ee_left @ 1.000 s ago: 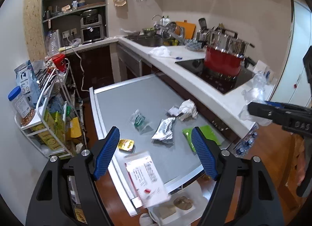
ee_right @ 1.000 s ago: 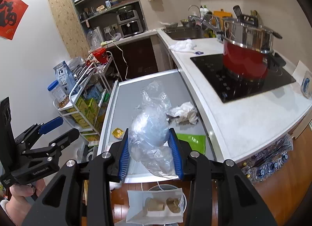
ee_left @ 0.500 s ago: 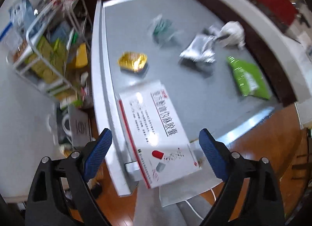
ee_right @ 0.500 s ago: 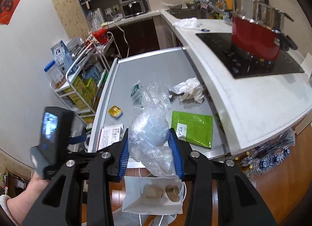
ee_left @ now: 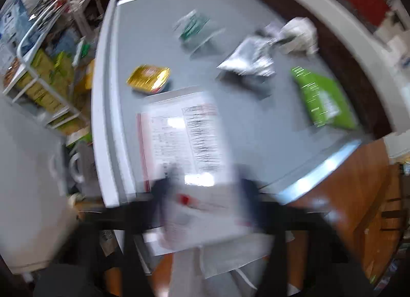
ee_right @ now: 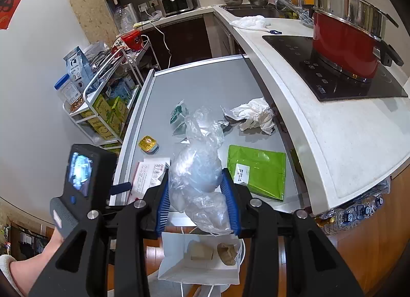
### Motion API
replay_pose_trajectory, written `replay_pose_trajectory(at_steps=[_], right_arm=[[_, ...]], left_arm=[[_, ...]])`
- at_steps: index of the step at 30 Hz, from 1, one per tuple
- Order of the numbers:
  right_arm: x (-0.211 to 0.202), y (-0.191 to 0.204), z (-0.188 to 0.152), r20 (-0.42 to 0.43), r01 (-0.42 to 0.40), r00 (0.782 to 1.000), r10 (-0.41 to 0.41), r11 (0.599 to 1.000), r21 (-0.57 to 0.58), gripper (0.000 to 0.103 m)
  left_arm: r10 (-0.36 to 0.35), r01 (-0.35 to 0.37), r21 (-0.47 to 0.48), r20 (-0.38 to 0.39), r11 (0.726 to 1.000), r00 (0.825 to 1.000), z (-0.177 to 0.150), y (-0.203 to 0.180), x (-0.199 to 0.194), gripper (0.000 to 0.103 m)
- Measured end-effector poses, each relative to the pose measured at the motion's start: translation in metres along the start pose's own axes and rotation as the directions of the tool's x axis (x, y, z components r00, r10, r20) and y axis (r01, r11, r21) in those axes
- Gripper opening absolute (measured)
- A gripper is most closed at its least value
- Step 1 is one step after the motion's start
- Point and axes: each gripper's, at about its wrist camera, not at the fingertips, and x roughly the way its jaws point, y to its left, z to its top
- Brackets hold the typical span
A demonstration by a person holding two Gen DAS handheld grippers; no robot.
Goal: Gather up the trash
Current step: 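Lift and carry the box and plastic bag down toward the paper bag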
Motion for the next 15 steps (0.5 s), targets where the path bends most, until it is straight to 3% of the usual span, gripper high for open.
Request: replay_pose_trajectory(at_steps=[3,4,6,7,9,15], right_arm=[[0.003,-0.001,0.003,-0.006,-0.001,1.0,0.001,1.0,0.001,0.037],[0.004,0.0,0.004,-0.008,-0.004,1.0,0.004,1.0,0.001,0.037],[0.006,0.0,0.004,-0.009,-0.006,1.0,0.006,1.0,-0.001,0.037],[0.007,0.001,0.004,-0.011,-0.008,1.0,0.008,1.0,-0.001,0.037],[0.007,0.001,0.005,-0.013,-0.012,1.0,0.012,1.0,0.001,0.037],[0.014,0.001,0.005,-0.029,-0.024,0.999,0.024,1.0,0.0,0.037]], left_arm=[[-0.035,0.035,-0.003,-0.037,0.999,0.999,0.006,0.004,0.002,0.018],[-0.043,0.043,-0.007,-0.056,0.999,0.998,0.006,0.006,0.005,0.025],[-0.021,0.02,-0.017,-0.033,1.0,0.999,0.006,0.007,0.001,0.065],[-0.004,0.004,-0.017,-0.004,1.0,1.0,0.006,0.007,-0.003,0.092],[-0.003,0.003,-0.012,0.034,1.0,0.999,0.007,0.005,-0.01,0.093],[0.055,-0.057,-0.026,-0.053,0.998,0.997,0.011,0.005,0.02,0.093]])
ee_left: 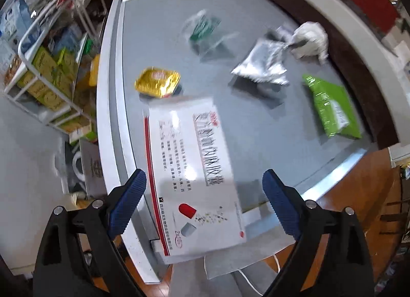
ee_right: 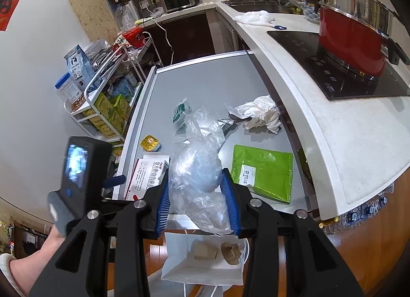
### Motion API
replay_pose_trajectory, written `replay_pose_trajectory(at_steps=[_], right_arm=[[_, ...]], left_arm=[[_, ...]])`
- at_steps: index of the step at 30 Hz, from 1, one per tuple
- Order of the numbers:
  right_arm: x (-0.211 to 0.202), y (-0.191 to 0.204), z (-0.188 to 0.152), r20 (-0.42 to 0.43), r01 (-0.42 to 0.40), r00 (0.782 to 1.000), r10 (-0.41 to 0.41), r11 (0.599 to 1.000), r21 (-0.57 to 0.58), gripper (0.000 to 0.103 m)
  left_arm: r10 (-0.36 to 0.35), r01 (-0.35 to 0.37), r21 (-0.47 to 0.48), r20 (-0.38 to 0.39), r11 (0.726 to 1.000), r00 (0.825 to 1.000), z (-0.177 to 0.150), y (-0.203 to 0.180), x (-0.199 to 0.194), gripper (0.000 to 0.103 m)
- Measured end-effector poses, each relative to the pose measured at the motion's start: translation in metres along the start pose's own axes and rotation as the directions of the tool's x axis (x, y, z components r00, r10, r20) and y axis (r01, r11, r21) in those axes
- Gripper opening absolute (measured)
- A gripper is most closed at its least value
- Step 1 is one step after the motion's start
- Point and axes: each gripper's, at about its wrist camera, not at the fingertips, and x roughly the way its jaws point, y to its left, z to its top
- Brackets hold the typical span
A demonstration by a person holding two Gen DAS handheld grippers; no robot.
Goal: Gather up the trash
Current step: 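Lift and carry the box and plastic bag down toward the paper bag, then open both tools to drop the box and plastic bag into the paper bag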
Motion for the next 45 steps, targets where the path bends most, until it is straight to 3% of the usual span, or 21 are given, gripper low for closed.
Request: replay_pose_trajectory(at_steps=[3,5,11,14,17,22,29,35,38,40,45], right_arm=[[0.001,0.0,0.0,-0.006,-0.001,1.0,0.001,1.0,-0.003,0.037],[0.001,-0.001,0.001,-0.008,0.0,1.0,0.0,1.0,-0.004,0.037],[-0.003,-0.008,0.002,-0.001,0.005,1.0,-0.005,1.0,0.009,0.037],[-0.01,-0.01,0.003,0.015,-0.006,1.0,0.006,1.0,0.017,0.037],[-0.02,-0.013,0.006,0.033,-0.029,0.999,0.028,0.999,0.03,0.037],[-0.039,-0.014,0.008,0.066,-0.069,0.996,0.068,0.997,0.025,0.037],[-0.061,-0.014,-0.008,0.063,-0.126,0.99,0.126,0.992,0.003,0.037],[-0.061,-0.02,-0.036,-0.023,-0.141,0.99,0.141,0.99,0.003,0.037],[-0.049,-0.026,-0.057,-0.101,-0.135,0.986,0.136,0.991,0.015,0.037],[-0.037,-0.029,-0.074,-0.16,-0.136,0.977,0.139,0.99,0.029,0.037],[0.008,-0.034,-0.12,-0.302,-0.107,0.946,0.119,0.993,0.055,0.037]], left_arm=[[-0.001,0.001,0.002,-0.034,1.0,0.999,-0.001,0.001,0.014,0.092],[0.017,-0.017,0.012,-0.04,1.0,0.999,-0.003,0.0,0.018,0.075],[-0.048,0.048,-0.003,0.011,0.999,0.999,-0.006,0.006,-0.001,0.074],[-0.079,0.079,0.005,0.089,0.997,0.993,-0.004,0.009,-0.03,0.074],[-0.115,0.114,0.013,0.171,0.993,0.978,-0.002,0.014,-0.066,0.074],[-0.153,0.145,0.051,0.312,0.988,0.937,-0.007,0.008,-0.124,0.074],[-0.209,0.157,0.165,0.375,0.974,0.903,-0.033,-0.01,-0.163,0.074],[-0.244,0.169,0.251,0.308,0.953,0.919,-0.061,-0.016,-0.166,0.074],[-0.283,0.21,0.302,0.224,0.93,0.933,-0.079,-0.02,-0.158,0.074],[-0.297,0.239,0.339,0.127,0.91,0.947,-0.093,-0.024,-0.142,0.074],[-0.275,0.27,0.383,-0.043,0.884,0.961,-0.128,-0.036,-0.093,0.074]])
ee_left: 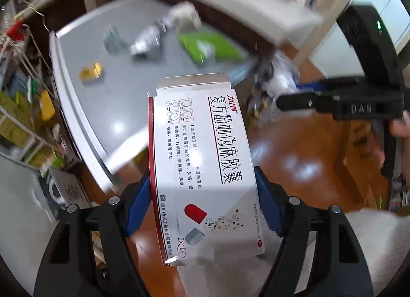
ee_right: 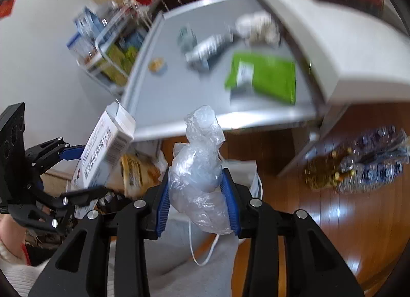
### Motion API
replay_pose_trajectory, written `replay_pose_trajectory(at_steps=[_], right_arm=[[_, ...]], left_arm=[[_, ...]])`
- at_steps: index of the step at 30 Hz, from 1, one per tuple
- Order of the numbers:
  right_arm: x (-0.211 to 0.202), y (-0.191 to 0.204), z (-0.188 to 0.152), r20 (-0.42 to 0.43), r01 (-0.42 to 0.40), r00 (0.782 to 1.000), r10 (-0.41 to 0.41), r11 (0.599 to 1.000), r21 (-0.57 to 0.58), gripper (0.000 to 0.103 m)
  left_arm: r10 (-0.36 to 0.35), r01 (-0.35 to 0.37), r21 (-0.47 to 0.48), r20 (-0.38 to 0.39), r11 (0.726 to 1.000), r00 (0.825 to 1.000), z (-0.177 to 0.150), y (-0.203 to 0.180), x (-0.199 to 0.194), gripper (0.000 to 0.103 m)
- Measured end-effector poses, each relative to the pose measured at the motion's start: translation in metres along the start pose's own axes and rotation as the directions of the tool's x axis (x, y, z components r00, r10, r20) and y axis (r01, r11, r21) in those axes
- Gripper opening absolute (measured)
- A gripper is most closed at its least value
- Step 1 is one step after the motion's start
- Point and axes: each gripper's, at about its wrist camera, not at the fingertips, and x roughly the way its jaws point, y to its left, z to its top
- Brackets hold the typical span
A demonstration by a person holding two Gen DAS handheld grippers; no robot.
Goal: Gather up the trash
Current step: 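Open both tools to drop the box and plastic bag into the paper bag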
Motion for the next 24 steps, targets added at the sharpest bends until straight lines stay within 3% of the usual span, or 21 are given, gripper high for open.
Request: replay_pose_trajectory(at_steps=[5,12,15,18,20,24], right_arm=[[0.058,-0.019,-0.016,-0.103,-0.001,0.995,0.009,0.997,0.074,0.037],[0.125,-0.042,-0.025,-0.221,0.016,0.975,0.023,0.985,0.173,0.037],[0.133,-0.046,-0.027,-0.239,0.024,0.971,0.021,0.983,0.183,0.04],[0.134,-0.046,-0.029,-0.247,0.042,0.969,0.003,0.983,0.177,0.053],[0.135,-0.049,-0.027,-0.245,0.041,0.969,0.005,0.983,0.18,0.054],[0.133,-0.052,-0.026,-0.244,0.047,0.97,0.0,0.981,0.189,0.055]], left_arm=[[-0.006,0.003,-0.023,-0.129,1.0,0.992,-0.027,0.004,0.063,0.074],[-0.002,-0.015,-0.061,-0.267,0.998,0.964,-0.04,0.02,0.139,0.075],[0.028,-0.041,-0.041,-0.287,0.998,0.958,-0.04,0.019,0.148,0.075],[0.026,-0.045,-0.061,-0.288,0.997,0.957,-0.038,0.022,0.15,0.075],[0.018,-0.043,-0.078,-0.289,0.996,0.957,-0.038,0.024,0.15,0.087],[0.032,-0.058,-0.086,-0.283,0.995,0.959,-0.034,0.023,0.152,0.088]])
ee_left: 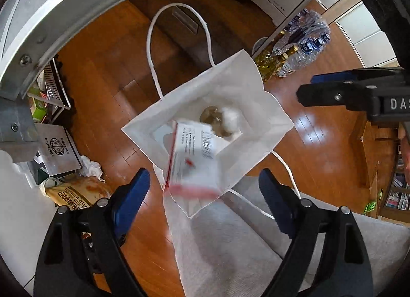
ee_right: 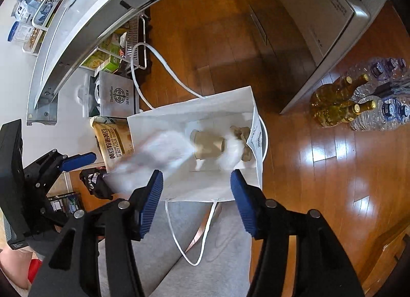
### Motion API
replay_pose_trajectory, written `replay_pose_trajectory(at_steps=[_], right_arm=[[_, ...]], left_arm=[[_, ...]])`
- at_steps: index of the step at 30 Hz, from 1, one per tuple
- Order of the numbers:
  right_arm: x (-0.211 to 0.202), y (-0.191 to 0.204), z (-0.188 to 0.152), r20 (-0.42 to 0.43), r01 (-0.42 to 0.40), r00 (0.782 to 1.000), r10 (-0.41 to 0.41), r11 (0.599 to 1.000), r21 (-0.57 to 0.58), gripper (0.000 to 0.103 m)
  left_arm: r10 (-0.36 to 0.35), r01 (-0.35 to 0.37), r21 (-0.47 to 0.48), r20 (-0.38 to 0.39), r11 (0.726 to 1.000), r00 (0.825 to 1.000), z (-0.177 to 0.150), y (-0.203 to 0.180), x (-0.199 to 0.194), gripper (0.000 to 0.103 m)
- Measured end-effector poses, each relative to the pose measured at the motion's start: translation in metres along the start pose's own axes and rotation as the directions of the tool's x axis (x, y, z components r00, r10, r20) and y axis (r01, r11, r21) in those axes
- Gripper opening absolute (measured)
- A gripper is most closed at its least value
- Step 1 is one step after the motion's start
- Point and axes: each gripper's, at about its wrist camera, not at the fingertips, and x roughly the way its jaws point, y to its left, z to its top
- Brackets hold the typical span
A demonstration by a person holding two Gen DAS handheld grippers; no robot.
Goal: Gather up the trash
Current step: 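Open both tools to drop the box and plastic bag into the paper bag, then move both tools back over the tray toward the butter tin and green bag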
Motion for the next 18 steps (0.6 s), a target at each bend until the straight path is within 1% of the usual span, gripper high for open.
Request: replay_pose_trajectory(at_steps=[5,9,11,12,13,14,15,17,18], right_arm=[[-0.015,0.0,-0.003,0.028,0.002,1.0,-0.002,1.0,-0.007,0.055],[-0.041,0.007,-0.01,0.083,0.064,0.995,-0.059,0.996,-0.059,0.056],[-0.062,0.017,-0.014,0.139,0.113,0.985,-0.098,0.988,-0.107,0.065],[-0.073,0.023,-0.015,0.176,0.144,0.977,-0.12,0.981,-0.129,0.073],[-0.089,0.031,-0.016,0.235,0.187,0.961,-0.147,0.969,-0.16,0.08],[-0.1,0.037,-0.015,0.277,0.213,0.948,-0.158,0.96,-0.182,0.083],[-0.114,0.045,-0.012,0.331,0.242,0.93,-0.163,0.946,-0.214,0.085],[-0.132,0.053,-0.002,0.385,0.263,0.91,-0.154,0.932,-0.249,0.087],[-0.14,0.057,0.007,0.403,0.262,0.904,-0.142,0.929,-0.261,0.087]], left_arm=[[0.004,-0.004,-0.023,0.016,1.0,1.0,0.0,0.003,-0.006,0.088],[0.018,-0.017,-0.022,0.06,1.0,0.998,-0.007,0.003,-0.027,0.088],[0.016,-0.014,-0.017,0.094,1.0,0.995,-0.013,0.002,-0.043,0.088],[0.013,-0.011,-0.016,0.107,1.0,0.994,-0.015,0.003,-0.049,0.088],[0.009,-0.007,-0.016,0.123,1.0,0.992,-0.017,0.002,-0.057,0.088],[0.003,-0.001,-0.016,0.135,1.0,0.991,-0.018,0.003,-0.063,0.088],[-0.009,0.011,-0.017,0.155,1.0,0.988,-0.018,0.003,-0.072,0.088],[-0.029,0.033,-0.019,0.189,0.999,0.981,-0.018,0.004,-0.087,0.088],[-0.035,0.04,-0.019,0.202,0.999,0.979,-0.016,0.004,-0.093,0.088]])
